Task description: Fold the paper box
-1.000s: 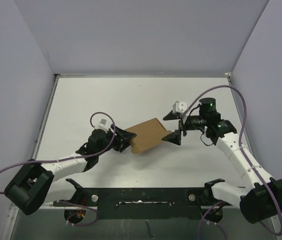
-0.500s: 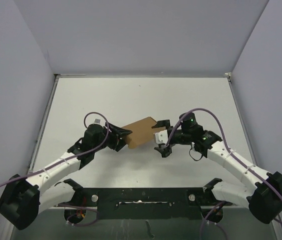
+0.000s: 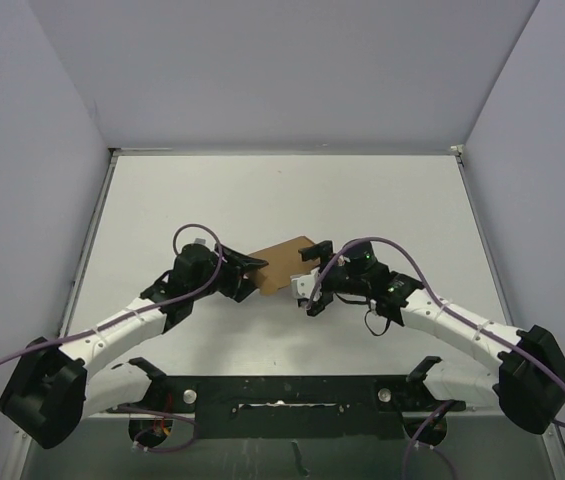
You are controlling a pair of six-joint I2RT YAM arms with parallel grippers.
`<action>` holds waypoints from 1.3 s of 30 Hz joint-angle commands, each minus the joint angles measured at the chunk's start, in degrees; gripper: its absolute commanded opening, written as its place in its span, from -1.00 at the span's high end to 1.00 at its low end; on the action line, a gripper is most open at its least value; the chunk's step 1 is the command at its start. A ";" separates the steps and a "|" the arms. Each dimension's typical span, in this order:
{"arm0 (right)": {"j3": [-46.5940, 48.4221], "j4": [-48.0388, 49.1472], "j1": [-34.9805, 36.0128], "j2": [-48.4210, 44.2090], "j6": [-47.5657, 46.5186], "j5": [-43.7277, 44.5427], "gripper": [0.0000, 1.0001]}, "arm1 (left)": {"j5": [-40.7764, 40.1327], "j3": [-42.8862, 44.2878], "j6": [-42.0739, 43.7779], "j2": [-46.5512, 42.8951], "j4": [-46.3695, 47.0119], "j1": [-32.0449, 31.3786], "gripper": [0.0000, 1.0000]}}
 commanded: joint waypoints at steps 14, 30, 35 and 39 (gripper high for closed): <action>-1.19 9.86 3.42 3.66 0.23 5.42 -0.32 | 2.50 1.12 -1.74 2.57 9.60 -0.19 0.00; -0.77 9.10 3.09 3.14 2.12 4.69 0.09 | 1.71 -1.13 -2.09 -0.08 12.30 -0.01 -0.49; -0.05 8.30 1.60 2.33 4.83 2.95 0.10 | 1.12 -1.89 -1.09 -2.78 12.08 0.02 -0.81; 0.72 6.99 -0.19 1.86 7.28 0.80 0.10 | -0.73 -2.01 1.31 -7.56 8.30 0.12 -0.96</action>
